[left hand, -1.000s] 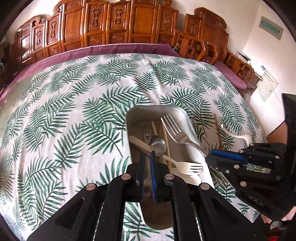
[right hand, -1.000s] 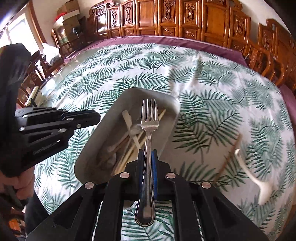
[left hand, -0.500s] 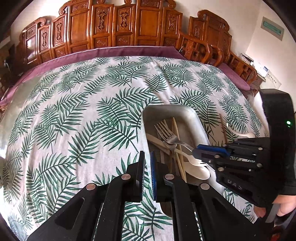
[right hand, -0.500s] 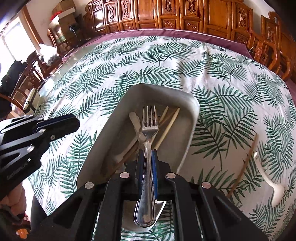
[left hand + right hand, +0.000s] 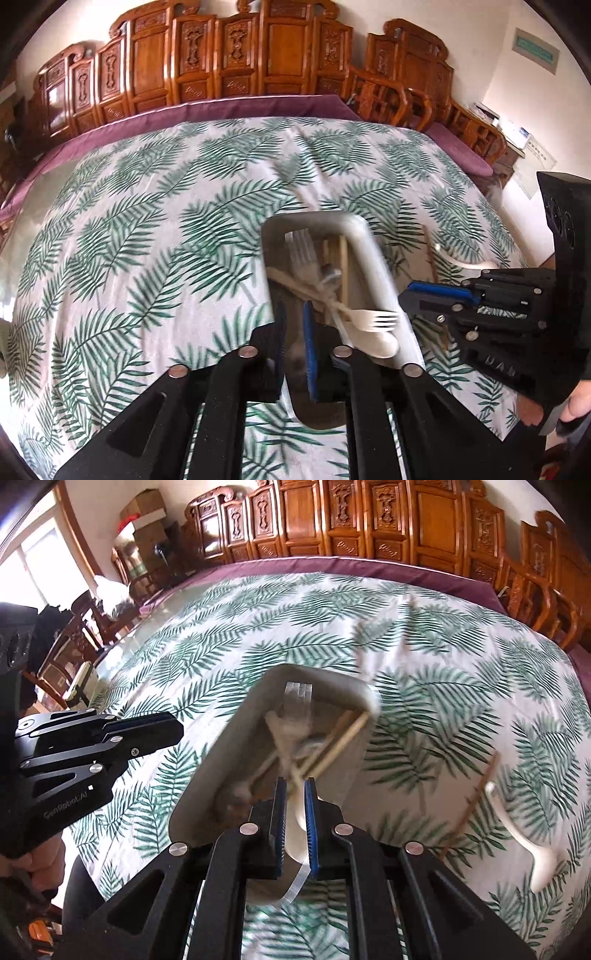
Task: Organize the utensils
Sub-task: 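Open the left tool and right tool over the tray to drop spoon and fork, then reach the left tool to the wooden chopstick while the right tool grasps the white plastic spoon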
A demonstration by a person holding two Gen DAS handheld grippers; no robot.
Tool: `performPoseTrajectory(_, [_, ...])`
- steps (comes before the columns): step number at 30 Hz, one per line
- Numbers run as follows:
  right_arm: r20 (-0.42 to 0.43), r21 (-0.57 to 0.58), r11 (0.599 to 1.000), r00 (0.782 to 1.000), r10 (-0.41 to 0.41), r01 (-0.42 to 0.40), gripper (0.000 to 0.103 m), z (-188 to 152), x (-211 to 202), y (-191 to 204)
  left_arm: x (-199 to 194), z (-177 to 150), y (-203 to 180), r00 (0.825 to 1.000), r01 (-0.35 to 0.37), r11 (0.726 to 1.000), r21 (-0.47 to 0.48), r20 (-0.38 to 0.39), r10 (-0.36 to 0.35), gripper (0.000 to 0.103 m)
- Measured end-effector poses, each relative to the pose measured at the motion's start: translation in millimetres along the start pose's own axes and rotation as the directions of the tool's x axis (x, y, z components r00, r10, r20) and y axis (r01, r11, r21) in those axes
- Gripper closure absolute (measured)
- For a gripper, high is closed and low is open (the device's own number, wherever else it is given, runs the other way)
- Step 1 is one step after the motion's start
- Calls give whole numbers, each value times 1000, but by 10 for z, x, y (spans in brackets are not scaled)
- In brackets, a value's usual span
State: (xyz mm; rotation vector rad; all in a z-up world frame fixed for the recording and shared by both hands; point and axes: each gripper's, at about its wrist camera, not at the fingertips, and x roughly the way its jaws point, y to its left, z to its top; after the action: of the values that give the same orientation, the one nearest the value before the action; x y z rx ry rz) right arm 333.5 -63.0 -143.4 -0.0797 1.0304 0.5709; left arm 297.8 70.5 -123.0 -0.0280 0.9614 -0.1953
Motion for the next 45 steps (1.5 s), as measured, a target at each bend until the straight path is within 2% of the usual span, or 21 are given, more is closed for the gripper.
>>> performPoseTrajectory(7, [11,45,997,998,-69,69,91,-212,-291,-607,84,75,-416,999,41,999,36,-1,-41,87])
performPoseTrajectory(14, [4,67,991,993,-116,115,91,-404,-446,-1128,232,145,-865,996,85,992,92,-10,-84,70])
performPoseTrajectory(20, [-36,60,988,989,-141,143,88,-522,-419,-1456,365,184,-1109,995,98,989,114,-24,-96,67])
performPoseTrajectory(23, [-50,52,986,987,-153,156,87,-566,-398,-1571,430,184,-1203,995,101,987,123,-33,-98,67])
performPoseTrajectory(27, [-68,42,986,985,-157,160,73,-586,-319,-1713,526,179,-1329,993,107,985,136,-54,-100,67])
performPoseTrajectory(36, [-103,8,987,982,-161,163,73,-609,-79,-1946,662,101,-1476,991,115,980,161,-91,-101,67])
performPoseTrajectory(45, [-123,-51,976,969,-215,211,73,-503,8,-2008,706,24,-1577,987,130,976,177,-114,-111,67])
